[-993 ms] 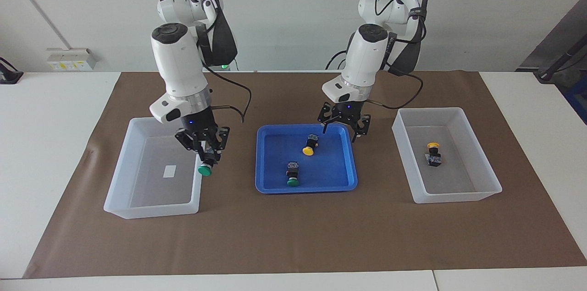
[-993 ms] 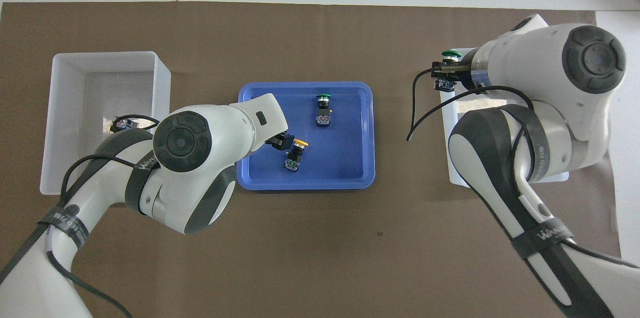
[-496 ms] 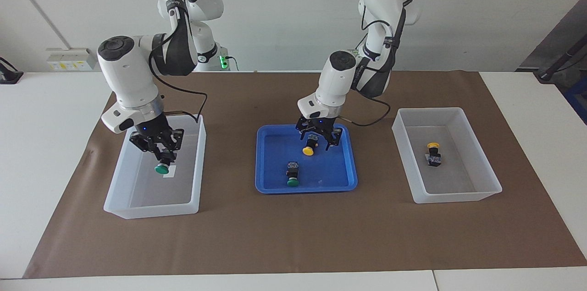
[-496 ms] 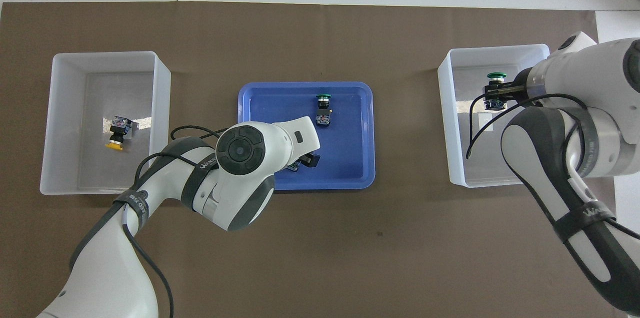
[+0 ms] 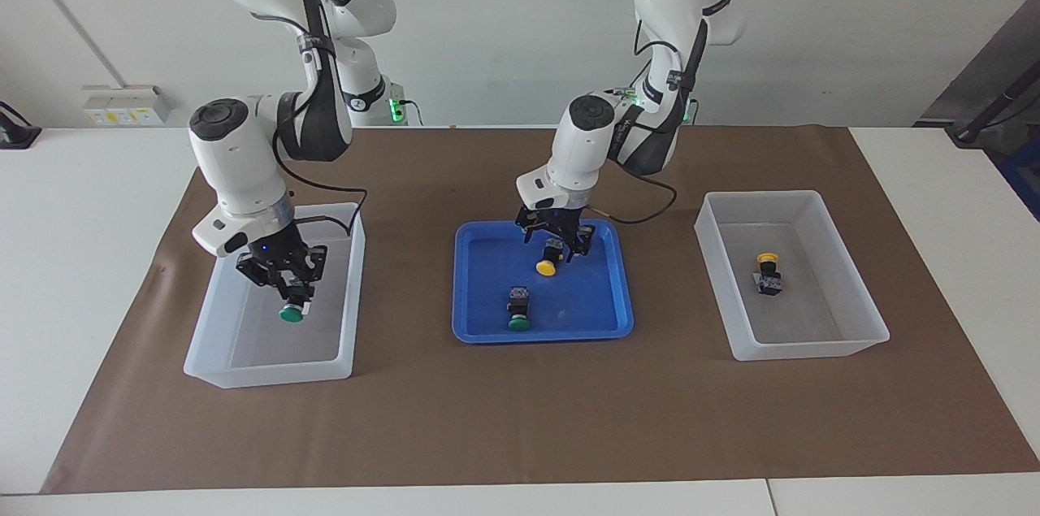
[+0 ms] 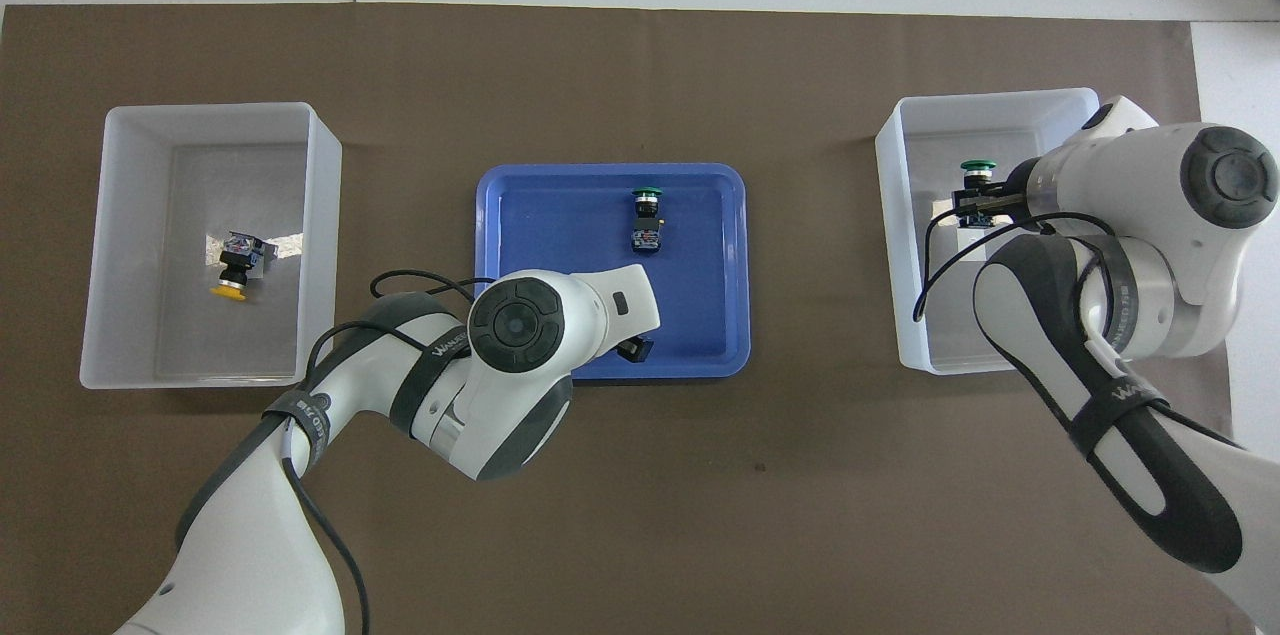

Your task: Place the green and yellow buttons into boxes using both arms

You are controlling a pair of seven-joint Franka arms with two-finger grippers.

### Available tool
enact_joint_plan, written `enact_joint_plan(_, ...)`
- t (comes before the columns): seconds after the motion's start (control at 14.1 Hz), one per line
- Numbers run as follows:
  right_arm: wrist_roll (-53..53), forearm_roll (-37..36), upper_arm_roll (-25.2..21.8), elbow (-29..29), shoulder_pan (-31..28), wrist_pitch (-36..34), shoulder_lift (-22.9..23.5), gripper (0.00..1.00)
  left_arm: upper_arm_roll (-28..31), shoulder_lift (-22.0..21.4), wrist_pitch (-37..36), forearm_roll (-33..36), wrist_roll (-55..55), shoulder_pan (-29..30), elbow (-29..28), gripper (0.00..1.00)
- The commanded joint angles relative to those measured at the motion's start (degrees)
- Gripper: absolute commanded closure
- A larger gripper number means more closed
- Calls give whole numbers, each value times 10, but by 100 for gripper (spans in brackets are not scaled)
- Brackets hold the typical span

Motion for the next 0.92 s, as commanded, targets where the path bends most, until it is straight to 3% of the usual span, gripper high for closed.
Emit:
enact_joint_plan(0.0, -29, 11, 8, 5, -13, 39, 30, 100, 10, -3, 8, 13, -2, -8, -16, 10)
enact_joint_plan(0.21, -59, 11, 8, 14, -12, 54, 43, 100, 10, -4, 4, 12, -16, -3, -14, 61)
enact_joint_plan(0.28, -60, 10, 8, 16, -12, 57, 47, 100, 10, -3, 3, 12, -36, -3, -13, 83)
enact_joint_plan(0.35, -60, 11, 8, 16, -11, 69, 53, 89, 10, -2, 2, 13, -35, 0, -9, 100)
enact_joint_plan(0.43, -55, 14, 9, 16, -10, 74, 54, 53, 10, -2, -3, 13, -35, 2, -5, 100)
enact_joint_plan(0.5, -55, 14, 9, 23, -10, 74, 54, 1, 10, -5, -20, 13, -35, 4, 5, 100)
enact_joint_plan(0.64, -51, 15, 9, 46, -5, 70, 54, 0, 10, -26, -75, 13, -29, 31, 33, 100)
enact_joint_plan(0.85, -40, 15, 11, 50, 0, 26, 11, 0, 6, -67, -163, 6, -18, 79, 78, 100)
